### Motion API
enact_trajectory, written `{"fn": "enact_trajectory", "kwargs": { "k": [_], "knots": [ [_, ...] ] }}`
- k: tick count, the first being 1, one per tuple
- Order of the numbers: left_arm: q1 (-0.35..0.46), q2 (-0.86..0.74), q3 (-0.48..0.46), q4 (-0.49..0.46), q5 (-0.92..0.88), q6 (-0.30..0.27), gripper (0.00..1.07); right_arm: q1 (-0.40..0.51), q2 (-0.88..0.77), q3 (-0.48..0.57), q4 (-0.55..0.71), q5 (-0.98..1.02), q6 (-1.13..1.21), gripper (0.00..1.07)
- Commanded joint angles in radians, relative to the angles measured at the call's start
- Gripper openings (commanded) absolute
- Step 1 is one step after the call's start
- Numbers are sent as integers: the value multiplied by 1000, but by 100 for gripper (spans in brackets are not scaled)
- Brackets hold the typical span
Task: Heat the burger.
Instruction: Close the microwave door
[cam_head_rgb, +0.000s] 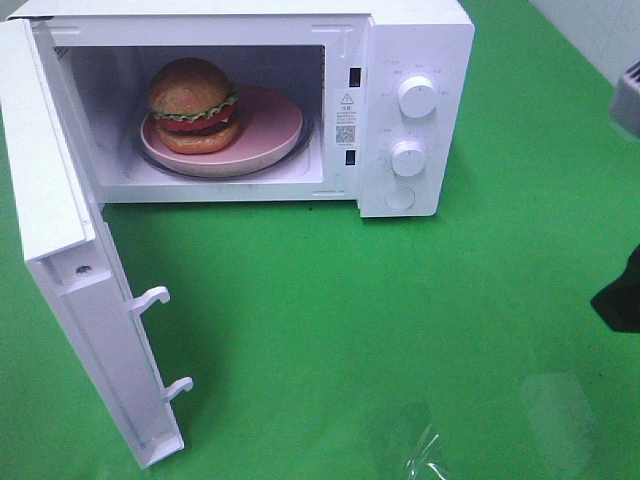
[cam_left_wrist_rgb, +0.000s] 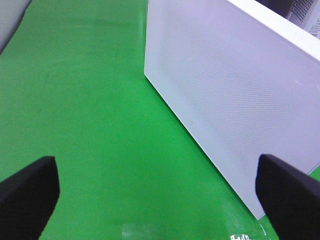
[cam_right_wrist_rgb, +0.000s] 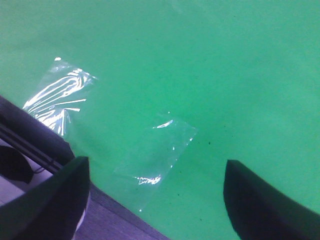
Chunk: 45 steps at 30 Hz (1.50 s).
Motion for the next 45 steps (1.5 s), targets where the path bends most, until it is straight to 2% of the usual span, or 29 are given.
{"fn": "enact_trajectory", "kwargs": {
  "k": [1, 3, 6, 9, 13, 15, 20, 31, 36, 45],
  "knots": [
    [4, -14, 3, -6, -11, 0, 100, -83, -30, 5, 28, 13, 6, 71],
    [4, -14, 3, -6, -11, 0, 100, -191, -92, 5, 53, 20, 9, 71],
    [4, -14, 3, -6, -11, 0, 100, -218, -111, 5, 64, 23, 9, 71],
    [4, -14, 3, -6, -11, 0, 100, -308, -187, 5, 85, 38, 5, 71],
    [4, -14, 3, -6, -11, 0, 100, -354, -247, 7, 85, 39, 5, 71],
    [4, -14, 3, -6, -11, 0, 100, -412, -340, 50, 84, 23, 4, 71],
    [4, -14, 3, -6, -11, 0, 100, -479, -460, 138, 86, -8, -2, 71],
    [4, -14, 3, -6, -11, 0, 100, -501, -685, 281, 88, -63, 12, 71],
    [4, -14, 3, -6, -11, 0, 100, -510, -823, 290, 89, -55, 10, 71],
    [4, -14, 3, -6, -11, 0, 100, -545, -971, 307, 86, -37, 8, 71]
  ]
}}
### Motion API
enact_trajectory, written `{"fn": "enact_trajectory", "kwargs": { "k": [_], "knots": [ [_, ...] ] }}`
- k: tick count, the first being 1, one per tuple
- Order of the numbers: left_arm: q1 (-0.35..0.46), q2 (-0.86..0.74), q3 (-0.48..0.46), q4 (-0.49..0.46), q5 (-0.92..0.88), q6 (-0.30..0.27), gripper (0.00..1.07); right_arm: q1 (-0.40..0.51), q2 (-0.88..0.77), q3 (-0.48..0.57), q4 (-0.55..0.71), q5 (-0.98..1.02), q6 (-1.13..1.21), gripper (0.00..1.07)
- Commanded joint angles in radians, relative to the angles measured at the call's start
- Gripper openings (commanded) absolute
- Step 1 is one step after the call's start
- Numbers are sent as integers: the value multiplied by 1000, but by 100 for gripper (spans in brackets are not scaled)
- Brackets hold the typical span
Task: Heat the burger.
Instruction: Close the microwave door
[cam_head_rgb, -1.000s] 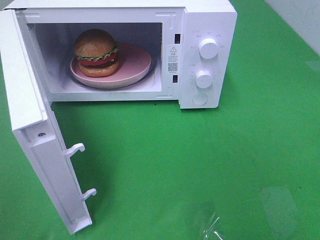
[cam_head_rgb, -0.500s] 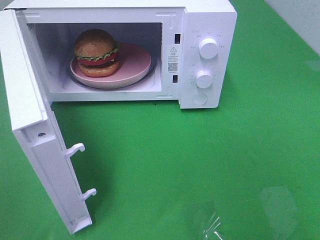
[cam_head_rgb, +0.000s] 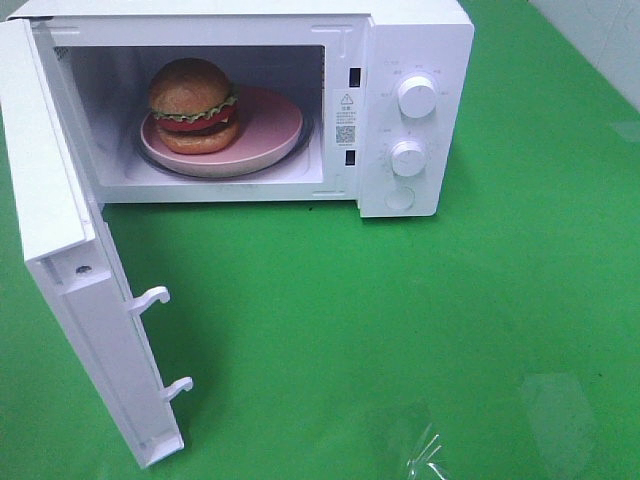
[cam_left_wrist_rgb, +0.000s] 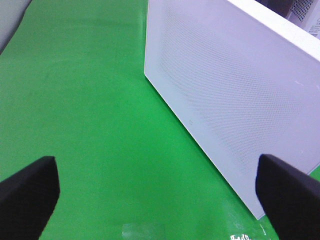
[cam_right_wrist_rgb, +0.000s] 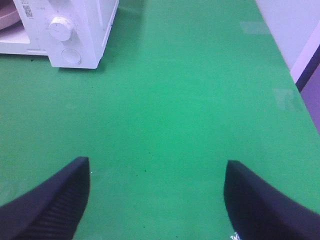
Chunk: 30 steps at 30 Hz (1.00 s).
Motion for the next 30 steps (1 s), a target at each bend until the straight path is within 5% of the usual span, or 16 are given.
{"fn": "enact_trajectory", "kwargs": {
  "k": [1, 30],
  "knots": [
    [4, -14, 3, -6, -11, 0, 100, -18, -45, 2, -3, -2, 1, 71],
    [4, -14, 3, -9, -11, 0, 100, -28, -56, 2, -1, -2, -1, 71]
  ]
}}
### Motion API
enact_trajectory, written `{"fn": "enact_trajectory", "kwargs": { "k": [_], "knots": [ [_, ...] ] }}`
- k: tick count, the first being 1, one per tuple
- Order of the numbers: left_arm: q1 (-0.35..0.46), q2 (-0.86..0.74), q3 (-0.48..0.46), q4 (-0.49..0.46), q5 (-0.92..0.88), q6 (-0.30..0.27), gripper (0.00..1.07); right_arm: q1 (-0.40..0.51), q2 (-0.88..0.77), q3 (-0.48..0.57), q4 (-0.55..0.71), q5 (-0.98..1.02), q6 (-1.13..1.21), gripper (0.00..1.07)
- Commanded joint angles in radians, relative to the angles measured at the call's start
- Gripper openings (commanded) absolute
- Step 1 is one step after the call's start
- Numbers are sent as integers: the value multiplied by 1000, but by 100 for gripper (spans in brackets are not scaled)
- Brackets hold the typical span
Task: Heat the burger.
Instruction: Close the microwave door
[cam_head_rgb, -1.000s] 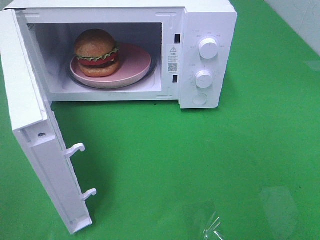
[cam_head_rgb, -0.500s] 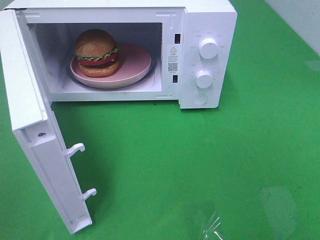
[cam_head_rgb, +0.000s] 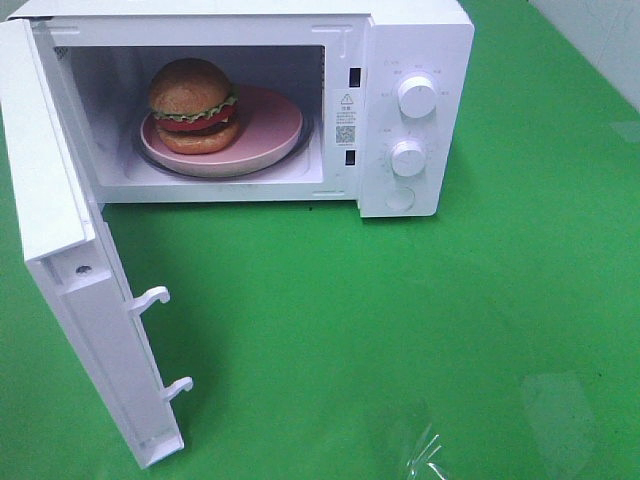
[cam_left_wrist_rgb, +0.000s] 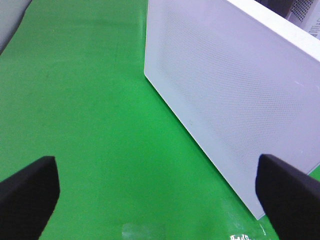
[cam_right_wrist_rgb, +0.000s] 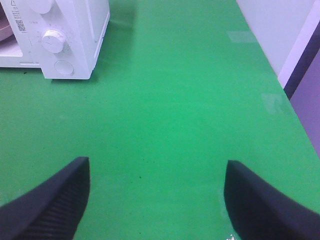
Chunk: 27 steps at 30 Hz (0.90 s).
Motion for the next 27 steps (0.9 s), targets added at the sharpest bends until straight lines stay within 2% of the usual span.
{"fn": "enact_trajectory", "kwargs": {
  "k": [1, 27],
  "knots": [
    [4, -14, 3, -8, -11, 0, 100, -5, -28, 2, -1, -7, -1, 71],
    [4, -14, 3, -9, -11, -7, 100, -5, -28, 2, -1, -7, -1, 71]
  ]
}}
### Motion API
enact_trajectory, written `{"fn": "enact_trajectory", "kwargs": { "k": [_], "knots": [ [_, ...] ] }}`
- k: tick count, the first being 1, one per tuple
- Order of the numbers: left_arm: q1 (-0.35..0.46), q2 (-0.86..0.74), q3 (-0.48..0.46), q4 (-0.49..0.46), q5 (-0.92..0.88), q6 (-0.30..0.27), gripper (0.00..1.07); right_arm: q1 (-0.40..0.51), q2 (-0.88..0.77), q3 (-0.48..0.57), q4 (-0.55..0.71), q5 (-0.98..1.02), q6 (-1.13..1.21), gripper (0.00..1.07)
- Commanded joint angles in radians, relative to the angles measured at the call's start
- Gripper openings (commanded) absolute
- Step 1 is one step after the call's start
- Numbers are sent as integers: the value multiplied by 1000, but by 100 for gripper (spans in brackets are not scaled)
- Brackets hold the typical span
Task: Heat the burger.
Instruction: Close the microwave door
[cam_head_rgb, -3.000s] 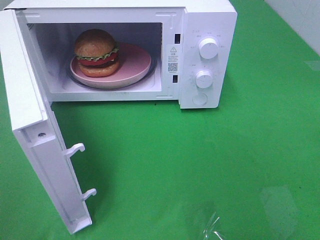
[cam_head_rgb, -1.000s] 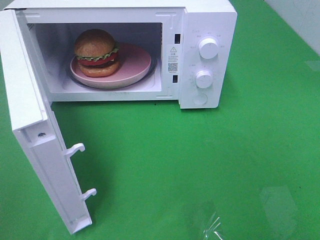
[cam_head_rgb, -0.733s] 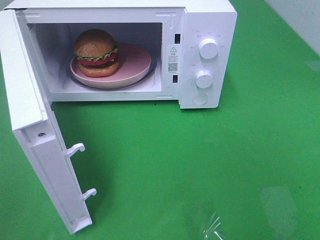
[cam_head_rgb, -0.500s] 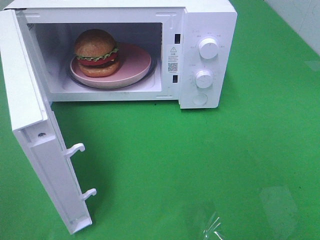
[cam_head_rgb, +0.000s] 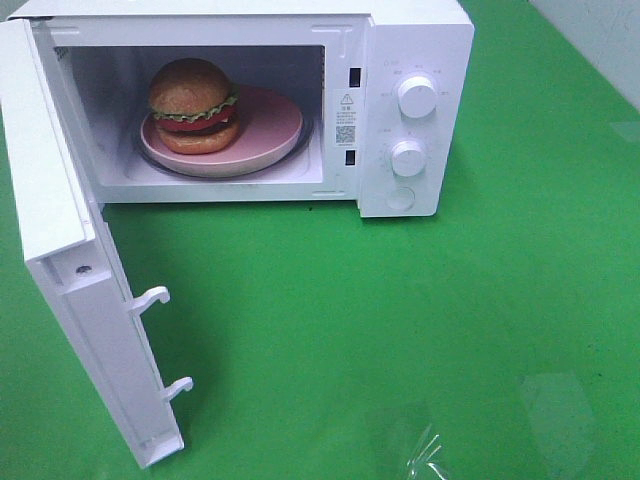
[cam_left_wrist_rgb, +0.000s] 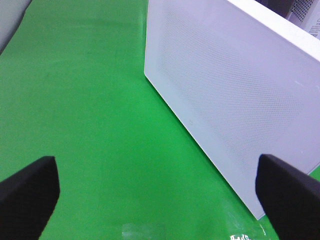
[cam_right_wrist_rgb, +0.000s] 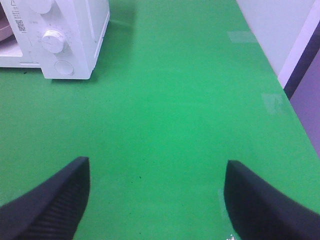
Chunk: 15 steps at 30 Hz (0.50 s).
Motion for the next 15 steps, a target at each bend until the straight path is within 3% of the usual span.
{"fn": "enact_trajectory", "kwargs": {
  "k": [1, 7, 12, 14, 15],
  "knots": [
    [4, -14, 3, -9, -11, -6, 100, -5, -28, 2, -1, -7, -1, 71],
    [4, -14, -16, -43, -34, -7, 98, -5, -28, 2, -1, -7, -1, 71],
    [4, 10, -49, -15, -58, -7, 94, -5, -28, 2, -1, -7, -1, 71],
    [4, 51, -51, 24, -84, -7, 84, -5, -28, 2, -1, -7, -1, 70],
    [4, 51, -51, 24, -84, -7, 84, -5, -28, 2, -1, -7, -1, 70]
  ]
}}
